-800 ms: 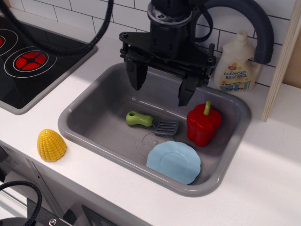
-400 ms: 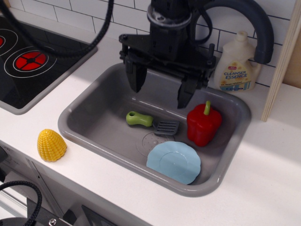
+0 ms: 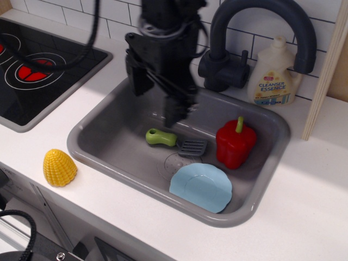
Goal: Put spatula on plate sink
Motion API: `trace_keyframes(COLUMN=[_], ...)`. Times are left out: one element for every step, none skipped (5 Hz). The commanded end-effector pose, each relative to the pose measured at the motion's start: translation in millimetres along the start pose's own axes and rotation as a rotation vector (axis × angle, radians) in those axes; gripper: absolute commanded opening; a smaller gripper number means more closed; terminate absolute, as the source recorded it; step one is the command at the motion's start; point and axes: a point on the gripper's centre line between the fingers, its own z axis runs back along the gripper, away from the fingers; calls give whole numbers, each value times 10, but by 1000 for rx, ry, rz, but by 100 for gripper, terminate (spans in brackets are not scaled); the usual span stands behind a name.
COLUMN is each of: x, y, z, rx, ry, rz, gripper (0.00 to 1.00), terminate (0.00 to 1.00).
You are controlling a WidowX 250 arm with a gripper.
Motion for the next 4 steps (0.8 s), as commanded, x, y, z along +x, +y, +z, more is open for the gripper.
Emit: trace_keyframes(x=[78,131,152,135], y=[299,405,479,496], z=[-208,-375,-567,-658], rx=[-48,-97,-78,-86], ry=[17,-4,-26,-66], rz=[-463,-581,-623,-641], gripper=[100,100,100,100], terminate=[0,0,0,0])
